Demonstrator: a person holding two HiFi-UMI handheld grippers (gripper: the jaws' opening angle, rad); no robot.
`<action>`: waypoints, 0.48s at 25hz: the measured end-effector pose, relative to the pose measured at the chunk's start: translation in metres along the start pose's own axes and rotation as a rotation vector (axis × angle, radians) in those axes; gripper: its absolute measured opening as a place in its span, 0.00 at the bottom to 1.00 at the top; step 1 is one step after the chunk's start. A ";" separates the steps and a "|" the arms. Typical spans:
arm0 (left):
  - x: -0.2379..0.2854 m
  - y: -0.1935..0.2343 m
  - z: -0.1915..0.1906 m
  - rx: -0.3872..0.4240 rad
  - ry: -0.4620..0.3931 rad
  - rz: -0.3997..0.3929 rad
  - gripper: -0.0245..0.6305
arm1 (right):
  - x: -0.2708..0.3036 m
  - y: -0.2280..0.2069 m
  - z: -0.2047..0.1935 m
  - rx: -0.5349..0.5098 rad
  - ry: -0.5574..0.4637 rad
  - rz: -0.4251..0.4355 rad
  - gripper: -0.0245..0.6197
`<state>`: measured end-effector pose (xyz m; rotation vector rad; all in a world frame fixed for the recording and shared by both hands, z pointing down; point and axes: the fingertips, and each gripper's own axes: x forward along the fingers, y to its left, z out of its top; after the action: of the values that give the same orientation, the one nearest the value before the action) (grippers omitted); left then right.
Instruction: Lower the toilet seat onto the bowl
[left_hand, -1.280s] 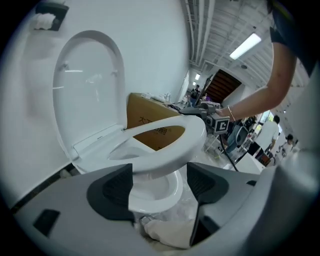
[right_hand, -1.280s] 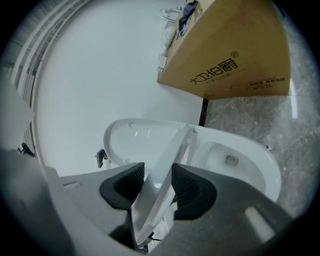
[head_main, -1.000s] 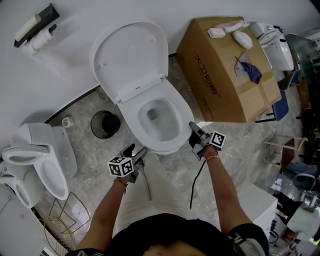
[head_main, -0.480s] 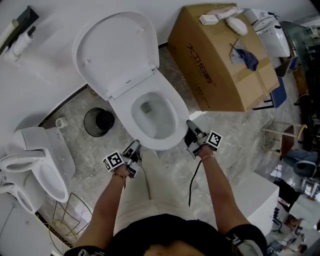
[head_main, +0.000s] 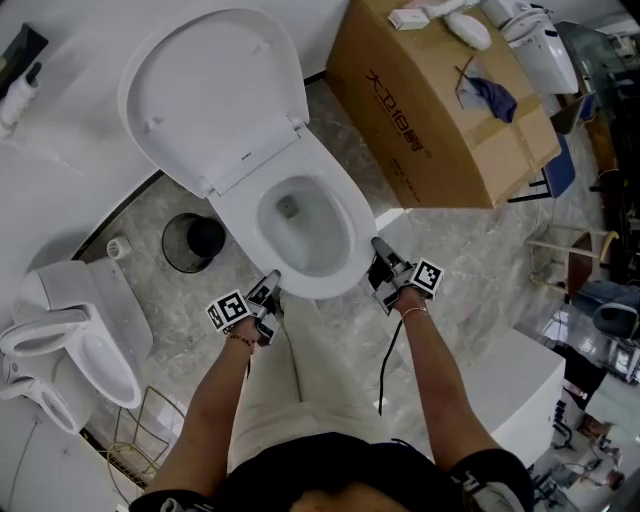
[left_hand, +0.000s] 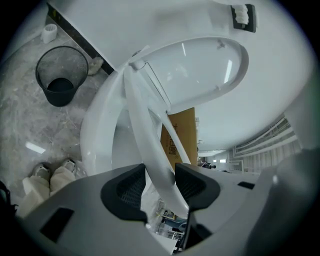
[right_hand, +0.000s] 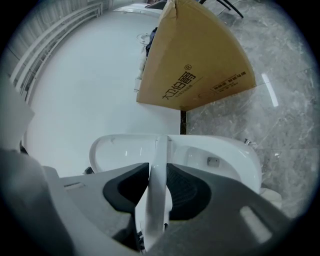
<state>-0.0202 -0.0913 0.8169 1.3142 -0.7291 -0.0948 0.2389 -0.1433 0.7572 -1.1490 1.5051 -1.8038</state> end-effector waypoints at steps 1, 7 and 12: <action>0.001 0.003 -0.001 0.006 0.006 0.008 0.31 | -0.001 -0.004 0.000 -0.001 -0.003 -0.008 0.21; 0.005 0.018 -0.008 0.021 0.008 0.035 0.31 | -0.008 -0.030 0.000 0.042 -0.064 -0.023 0.21; 0.011 0.033 -0.013 0.029 0.021 0.055 0.30 | -0.011 -0.052 0.000 0.061 -0.090 -0.037 0.21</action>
<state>-0.0157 -0.0762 0.8503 1.3197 -0.7503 -0.0261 0.2514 -0.1215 0.8043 -1.2184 1.3774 -1.7848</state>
